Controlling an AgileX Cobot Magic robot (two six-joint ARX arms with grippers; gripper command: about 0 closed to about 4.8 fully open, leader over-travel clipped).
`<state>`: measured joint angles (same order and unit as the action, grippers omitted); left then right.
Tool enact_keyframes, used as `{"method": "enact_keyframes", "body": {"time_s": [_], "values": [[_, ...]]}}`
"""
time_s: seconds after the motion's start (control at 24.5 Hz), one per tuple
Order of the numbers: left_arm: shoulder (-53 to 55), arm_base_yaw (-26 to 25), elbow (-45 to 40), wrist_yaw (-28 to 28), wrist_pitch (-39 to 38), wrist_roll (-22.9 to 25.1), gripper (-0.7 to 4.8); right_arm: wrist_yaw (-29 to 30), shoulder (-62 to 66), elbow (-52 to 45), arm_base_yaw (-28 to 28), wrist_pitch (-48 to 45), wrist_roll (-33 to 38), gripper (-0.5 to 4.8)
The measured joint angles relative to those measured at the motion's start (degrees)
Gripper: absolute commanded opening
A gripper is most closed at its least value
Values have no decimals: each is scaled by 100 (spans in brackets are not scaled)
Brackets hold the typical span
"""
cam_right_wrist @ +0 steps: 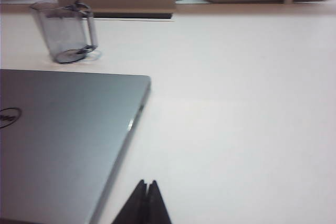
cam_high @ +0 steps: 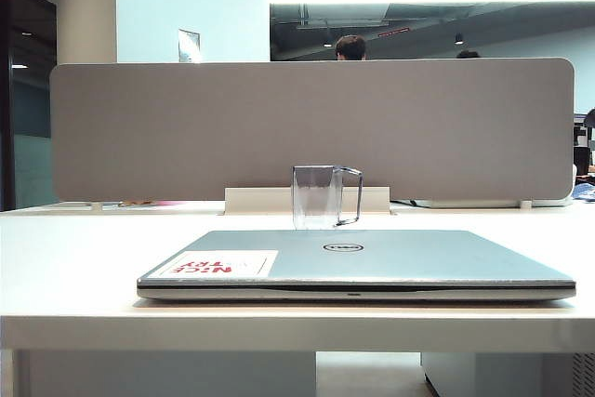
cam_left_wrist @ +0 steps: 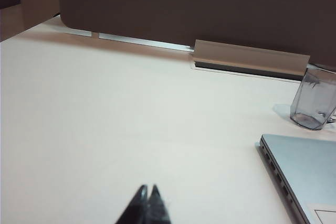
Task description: Pick up the water cup and place it on the side of the laptop away from you.
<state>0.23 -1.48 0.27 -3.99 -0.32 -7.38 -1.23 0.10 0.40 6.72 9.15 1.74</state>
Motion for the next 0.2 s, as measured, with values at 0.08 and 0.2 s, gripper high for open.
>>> {"method": "enact_keyframes", "body": {"time_s": [0.08,0.2], "values": [[-2,0,0,-2,2,0,-6,-11,0,0,-293,0,0,-8],[-2,0,0,-2,2,0,-6,-13,0,0,-391,0,0,-8]]}}
